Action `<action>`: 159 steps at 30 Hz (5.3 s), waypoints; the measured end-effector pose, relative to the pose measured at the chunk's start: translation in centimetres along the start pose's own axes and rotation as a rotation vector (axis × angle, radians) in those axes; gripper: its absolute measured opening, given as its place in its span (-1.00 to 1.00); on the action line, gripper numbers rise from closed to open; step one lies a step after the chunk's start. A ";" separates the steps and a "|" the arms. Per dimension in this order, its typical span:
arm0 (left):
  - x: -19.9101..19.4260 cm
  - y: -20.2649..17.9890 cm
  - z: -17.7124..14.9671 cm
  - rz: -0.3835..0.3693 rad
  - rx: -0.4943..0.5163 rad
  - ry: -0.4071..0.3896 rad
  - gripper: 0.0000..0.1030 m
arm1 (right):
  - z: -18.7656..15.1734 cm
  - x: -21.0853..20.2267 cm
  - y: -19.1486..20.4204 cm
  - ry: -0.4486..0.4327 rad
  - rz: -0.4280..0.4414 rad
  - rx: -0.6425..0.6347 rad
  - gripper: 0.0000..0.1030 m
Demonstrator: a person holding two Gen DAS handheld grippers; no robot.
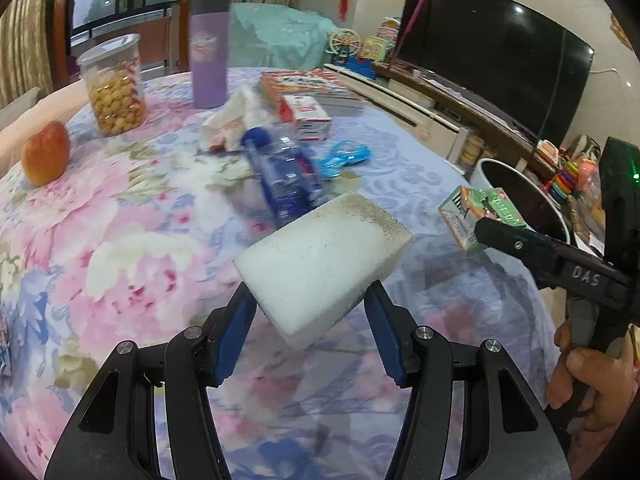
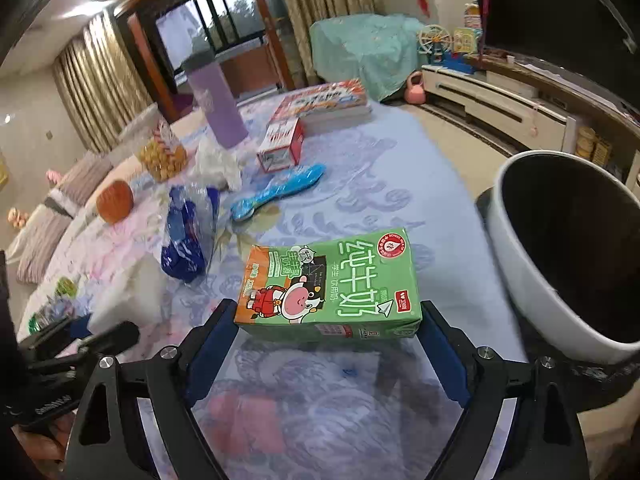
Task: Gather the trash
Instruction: 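Carry the foam block and milk carton over the trash bin, then open both tools to drop the foam block and carton into the bin, then move both open tools back toward the blue bag and candy pack, then grasp the blue plastic bag with the left tool while the right tool grasps the blue candy pack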
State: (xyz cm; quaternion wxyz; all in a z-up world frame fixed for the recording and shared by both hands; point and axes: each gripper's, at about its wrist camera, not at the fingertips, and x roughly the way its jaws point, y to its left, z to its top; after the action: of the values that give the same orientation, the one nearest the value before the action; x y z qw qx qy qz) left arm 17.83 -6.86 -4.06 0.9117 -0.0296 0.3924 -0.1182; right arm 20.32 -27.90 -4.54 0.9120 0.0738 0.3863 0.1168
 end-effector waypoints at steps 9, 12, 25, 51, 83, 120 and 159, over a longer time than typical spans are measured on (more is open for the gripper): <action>0.8 -5.2 1.4 -0.074 0.067 -0.005 0.09 | 0.2 -4.1 -3.8 -0.054 -0.024 0.067 0.74; 1.1 -7.0 2.0 -0.095 0.094 -0.010 0.09 | 0.0 -5.1 -5.2 -0.063 -0.041 0.089 0.74; 2.9 -13.1 3.9 -0.151 0.177 0.000 0.09 | 0.2 -8.5 -10.6 -0.104 -0.095 0.179 0.74; 7.2 -21.4 7.3 -0.173 0.303 0.016 0.10 | 1.8 -8.9 -17.7 -0.103 -0.111 0.268 0.74; 9.2 -21.9 7.6 -0.178 0.295 0.071 0.47 | 2.8 -7.4 -19.8 -0.064 -0.106 0.311 0.77; 2.2 -1.3 0.0 0.003 -0.098 0.061 0.47 | 0.0 -3.8 -5.4 -0.034 0.111 0.218 0.89; 7.3 7.5 4.9 0.060 -0.195 0.008 -0.49 | 7.5 11.3 2.7 0.027 0.120 0.118 0.84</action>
State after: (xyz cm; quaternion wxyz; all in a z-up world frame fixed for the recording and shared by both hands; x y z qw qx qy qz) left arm 27.65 -1.52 -6.88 0.9060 -0.1060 0.4065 -0.0520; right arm 32.92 -22.63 -6.50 0.8921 0.1490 0.3995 0.1494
